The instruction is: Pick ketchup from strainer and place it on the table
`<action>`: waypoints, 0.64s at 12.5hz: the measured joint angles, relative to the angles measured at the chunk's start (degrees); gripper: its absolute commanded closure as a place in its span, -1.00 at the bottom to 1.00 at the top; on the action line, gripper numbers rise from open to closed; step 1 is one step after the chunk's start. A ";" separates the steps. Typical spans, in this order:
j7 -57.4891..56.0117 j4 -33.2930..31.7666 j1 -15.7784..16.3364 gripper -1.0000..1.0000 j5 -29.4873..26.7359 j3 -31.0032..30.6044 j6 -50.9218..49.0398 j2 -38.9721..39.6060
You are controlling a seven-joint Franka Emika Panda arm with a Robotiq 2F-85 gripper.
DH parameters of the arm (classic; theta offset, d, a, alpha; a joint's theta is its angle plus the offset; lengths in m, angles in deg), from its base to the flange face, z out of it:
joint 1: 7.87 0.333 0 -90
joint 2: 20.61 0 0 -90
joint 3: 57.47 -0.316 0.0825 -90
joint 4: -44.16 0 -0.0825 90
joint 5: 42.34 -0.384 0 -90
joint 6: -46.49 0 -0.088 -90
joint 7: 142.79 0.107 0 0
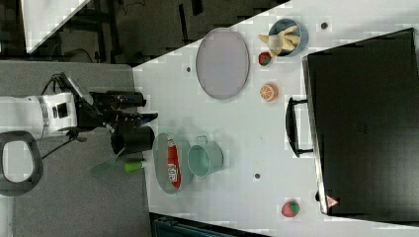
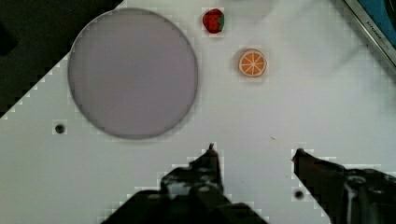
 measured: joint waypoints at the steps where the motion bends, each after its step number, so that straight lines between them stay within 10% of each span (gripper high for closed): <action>1: 0.24 -5.26 0.49 -0.58 0.07 0.95 -5.89 -4.75; 3: 0.62 -13.09 0.43 -0.99 0.06 2.10 -12.19 -15.66; 8: 2.15 -8.78 0.57 -1.00 -0.69 -3.32 -8.16 -23.89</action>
